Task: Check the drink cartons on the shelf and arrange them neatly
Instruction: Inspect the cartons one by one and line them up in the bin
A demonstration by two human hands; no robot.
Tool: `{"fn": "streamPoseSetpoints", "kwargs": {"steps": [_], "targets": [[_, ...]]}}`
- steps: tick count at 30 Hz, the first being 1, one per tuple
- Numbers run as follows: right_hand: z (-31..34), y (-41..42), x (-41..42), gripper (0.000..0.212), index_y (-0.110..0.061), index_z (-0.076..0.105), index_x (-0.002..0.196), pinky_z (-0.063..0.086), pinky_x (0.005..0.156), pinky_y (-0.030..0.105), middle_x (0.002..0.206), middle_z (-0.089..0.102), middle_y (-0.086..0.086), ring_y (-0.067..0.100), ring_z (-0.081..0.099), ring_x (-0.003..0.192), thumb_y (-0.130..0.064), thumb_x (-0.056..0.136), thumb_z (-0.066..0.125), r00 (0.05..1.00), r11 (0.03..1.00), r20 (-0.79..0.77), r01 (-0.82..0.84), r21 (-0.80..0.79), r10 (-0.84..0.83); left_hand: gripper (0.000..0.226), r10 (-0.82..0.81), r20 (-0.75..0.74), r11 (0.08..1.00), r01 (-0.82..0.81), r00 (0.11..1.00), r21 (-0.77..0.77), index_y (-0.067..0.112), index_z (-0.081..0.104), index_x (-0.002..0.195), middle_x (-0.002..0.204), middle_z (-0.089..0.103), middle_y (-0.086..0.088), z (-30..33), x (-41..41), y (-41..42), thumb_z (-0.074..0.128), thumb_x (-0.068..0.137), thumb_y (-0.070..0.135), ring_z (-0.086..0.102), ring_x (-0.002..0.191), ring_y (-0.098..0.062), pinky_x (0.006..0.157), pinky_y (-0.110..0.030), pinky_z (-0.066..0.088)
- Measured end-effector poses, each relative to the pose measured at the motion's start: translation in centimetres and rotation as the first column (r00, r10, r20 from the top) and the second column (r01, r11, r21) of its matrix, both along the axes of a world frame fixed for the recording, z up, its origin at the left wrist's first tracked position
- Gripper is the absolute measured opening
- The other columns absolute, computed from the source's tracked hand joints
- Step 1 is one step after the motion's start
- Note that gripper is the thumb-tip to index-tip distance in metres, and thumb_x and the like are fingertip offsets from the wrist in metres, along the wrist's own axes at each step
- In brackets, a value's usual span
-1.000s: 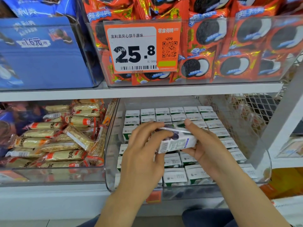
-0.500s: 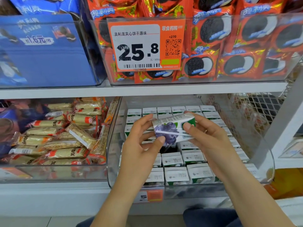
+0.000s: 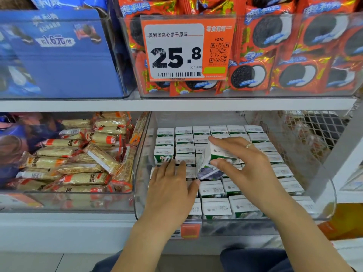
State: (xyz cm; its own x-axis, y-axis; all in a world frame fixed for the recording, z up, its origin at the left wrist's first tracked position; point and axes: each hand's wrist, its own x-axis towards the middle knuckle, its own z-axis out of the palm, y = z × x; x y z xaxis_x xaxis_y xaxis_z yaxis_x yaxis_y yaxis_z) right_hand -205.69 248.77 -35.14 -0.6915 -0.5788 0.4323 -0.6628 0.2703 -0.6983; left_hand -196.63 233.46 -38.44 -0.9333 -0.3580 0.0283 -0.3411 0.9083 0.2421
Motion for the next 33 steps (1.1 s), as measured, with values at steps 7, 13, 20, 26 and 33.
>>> {"fn": "streamPoseSetpoints", "kwargs": {"steps": [7,13,20,26,33], "targets": [[0.3,-0.6,-1.3,0.045,-0.032,0.055,0.129,0.032,0.084,0.0,0.109,0.052,-0.014,-0.005,0.045,0.099,-0.02,0.087,0.065,0.999,0.995,-0.053,0.013,0.096,-0.007,0.065,-0.013,0.002,1.0,0.013,1.0,-0.005,0.024,0.013,0.153,0.161,0.013,-0.003,0.0,0.2,-0.2,0.025,0.098,0.057,0.005,0.148,-0.018,0.119,-0.035,0.002],[0.1,0.0,-0.9,0.05,-0.052,0.05,0.118,0.038,0.091,0.008,0.11,0.054,-0.022,-0.004,0.05,0.107,-0.021,0.084,0.069,0.996,0.992,0.007,-0.088,0.091,0.088,0.066,-0.016,0.003,1.0,0.016,1.0,-0.005,0.023,0.013,0.153,0.161,0.013,-0.004,-0.1,0.2,-0.2,0.025,0.097,0.057,0.005,0.148,-0.018,0.119,-0.034,0.001],[-0.9,-0.9,-1.0,0.047,-0.041,0.053,0.129,0.045,0.091,0.021,0.117,0.055,-0.019,0.005,0.053,0.109,-0.026,0.087,0.068,0.995,0.948,-0.055,-0.059,0.313,0.08,0.065,-0.017,0.018,1.0,0.017,1.0,-0.016,0.022,0.012,0.153,0.161,0.012,-0.005,-0.2,0.1,-0.1,0.023,0.098,0.056,0.005,0.148,-0.019,0.119,-0.036,0.001],[-1.7,-1.8,-1.3,0.04,-0.033,0.057,0.129,0.045,0.091,0.022,0.13,0.056,-0.014,0.006,0.055,0.109,-0.029,0.09,0.063,0.994,0.886,-0.067,-0.045,0.461,0.085,0.065,-0.019,0.026,0.999,0.02,0.999,-0.027,0.022,0.011,0.153,0.161,0.013,-0.005,-0.1,0.1,-0.2,0.023,0.098,0.056,0.005,0.148,-0.02,0.12,-0.037,0.002],[-1.1,-2.1,-2.4,0.026,-0.028,0.068,0.116,0.045,0.084,0.02,0.114,0.062,-0.01,0.004,0.054,0.09,-0.029,0.091,0.062,0.999,0.881,-0.043,0.002,0.473,0.021,0.065,-0.022,0.026,0.999,0.023,0.999,-0.036,0.022,0.012,0.153,0.161,0.014,-0.006,-0.1,0.1,-0.2,0.022,0.098,0.056,0.006,0.148,-0.02,0.119,-0.037,0.002]]}}
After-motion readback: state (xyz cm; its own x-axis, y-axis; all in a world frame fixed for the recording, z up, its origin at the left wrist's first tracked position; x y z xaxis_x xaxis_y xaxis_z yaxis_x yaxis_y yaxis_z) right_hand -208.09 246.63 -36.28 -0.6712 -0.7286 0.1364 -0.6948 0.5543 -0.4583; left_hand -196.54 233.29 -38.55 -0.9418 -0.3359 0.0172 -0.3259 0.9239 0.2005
